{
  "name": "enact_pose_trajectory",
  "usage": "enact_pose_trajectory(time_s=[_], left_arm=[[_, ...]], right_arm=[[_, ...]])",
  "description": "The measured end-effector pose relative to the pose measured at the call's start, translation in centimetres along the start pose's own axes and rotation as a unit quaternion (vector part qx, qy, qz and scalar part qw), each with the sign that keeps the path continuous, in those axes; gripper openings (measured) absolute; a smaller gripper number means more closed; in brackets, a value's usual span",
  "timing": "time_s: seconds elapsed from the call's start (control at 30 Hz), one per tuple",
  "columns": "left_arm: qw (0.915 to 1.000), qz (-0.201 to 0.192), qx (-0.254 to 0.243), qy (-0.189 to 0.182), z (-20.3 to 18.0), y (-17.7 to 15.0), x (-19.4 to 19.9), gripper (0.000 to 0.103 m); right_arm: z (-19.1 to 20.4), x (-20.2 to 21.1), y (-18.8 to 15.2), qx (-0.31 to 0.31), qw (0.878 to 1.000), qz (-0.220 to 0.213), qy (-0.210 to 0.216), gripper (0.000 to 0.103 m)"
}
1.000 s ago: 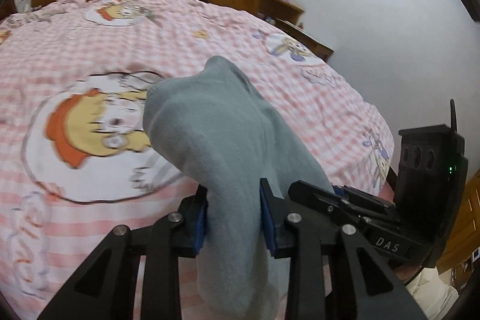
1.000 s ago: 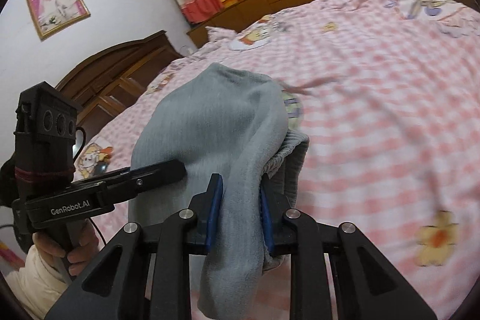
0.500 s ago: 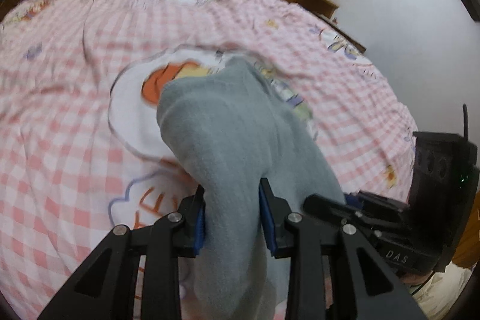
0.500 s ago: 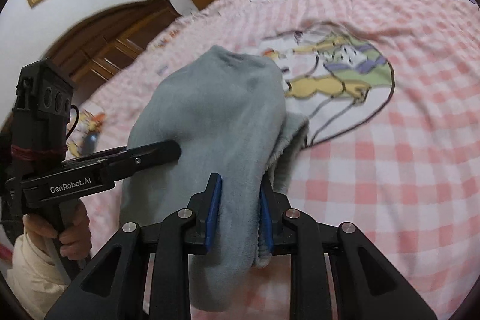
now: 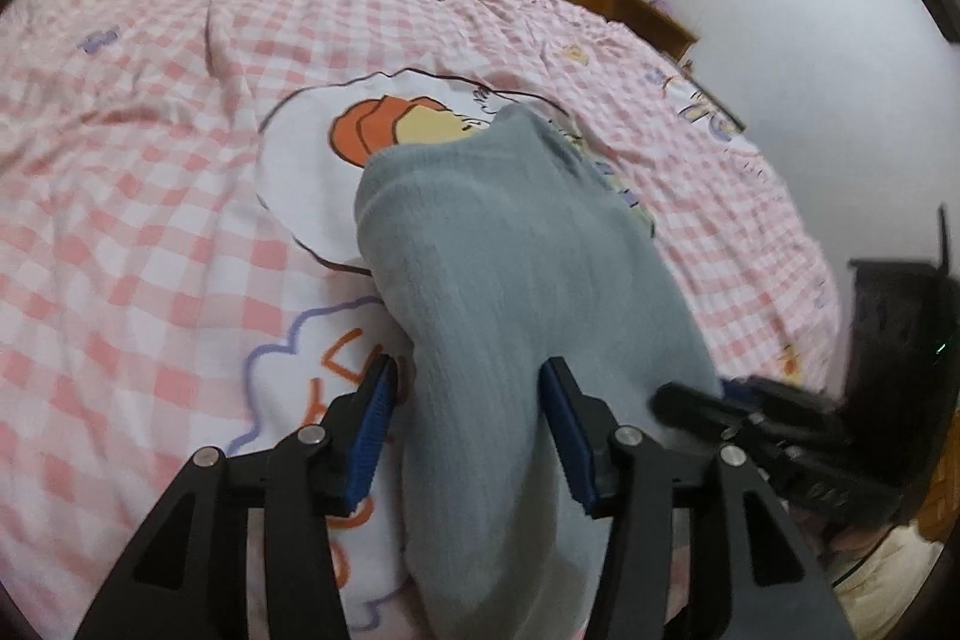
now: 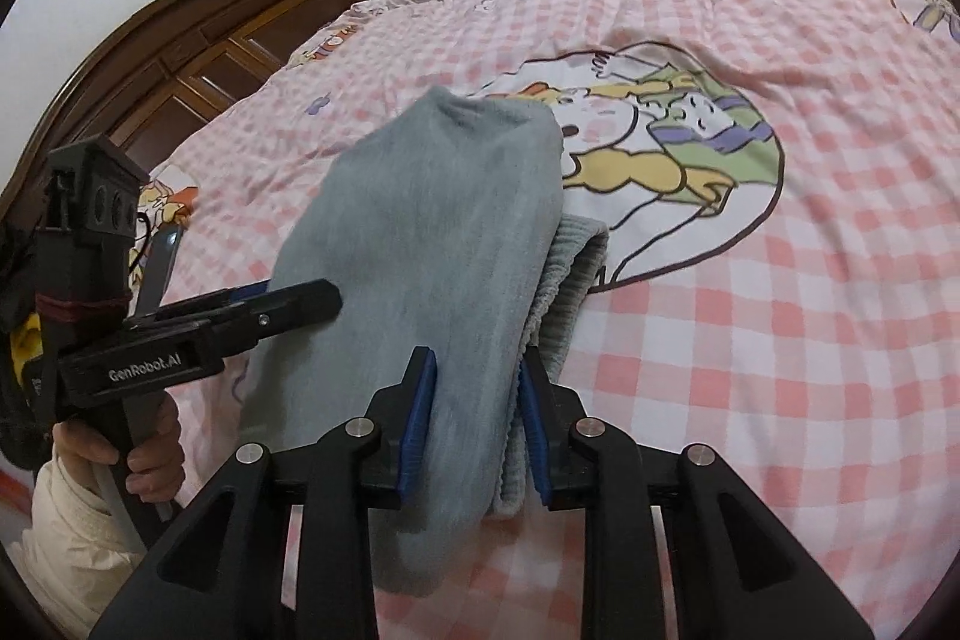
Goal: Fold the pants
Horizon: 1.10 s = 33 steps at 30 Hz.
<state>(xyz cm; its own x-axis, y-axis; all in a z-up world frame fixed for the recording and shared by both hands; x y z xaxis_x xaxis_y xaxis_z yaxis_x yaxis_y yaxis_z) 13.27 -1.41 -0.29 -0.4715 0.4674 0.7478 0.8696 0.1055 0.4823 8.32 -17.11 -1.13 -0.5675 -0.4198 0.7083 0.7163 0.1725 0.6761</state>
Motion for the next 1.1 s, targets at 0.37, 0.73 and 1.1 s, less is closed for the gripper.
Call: enact_pose_trajectory(time_s=[0.37,0.73,1.1], left_arm=[[0.9976,-0.068,-0.012,0.008,-1.3,2.6,4.3,0.052],[0.9985,-0.044,-0.025,0.02,-3.0,4.5,-3.1,0.02],[0.9997,-0.016,-0.004,0.017,-1.7,3.7,-4.2,0.02]], right_arm=[[0.2,1.6,4.6,0.015,0.999,-0.041,-0.025,0.027],[-2.1,-6.0,4.9,0.031,0.997,-0.005,-0.069,0.013],[-1.8,-4.8,4.6,0.043,0.997,0.003,-0.065,0.013]])
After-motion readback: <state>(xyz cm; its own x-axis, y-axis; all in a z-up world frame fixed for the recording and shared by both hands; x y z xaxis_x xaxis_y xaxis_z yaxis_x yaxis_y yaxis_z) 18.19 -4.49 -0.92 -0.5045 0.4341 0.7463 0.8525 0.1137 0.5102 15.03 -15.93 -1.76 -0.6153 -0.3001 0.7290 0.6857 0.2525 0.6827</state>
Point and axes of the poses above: each gripper's, at about its wrist camera, not at the fingertips, and x roughly against the way its jaws point, z to its left, y to its top, the point moved 8 cm from there along -x, roughly the way its jaws point, and after that the axes turned 14 degrees about x, right-handed, at the moved point
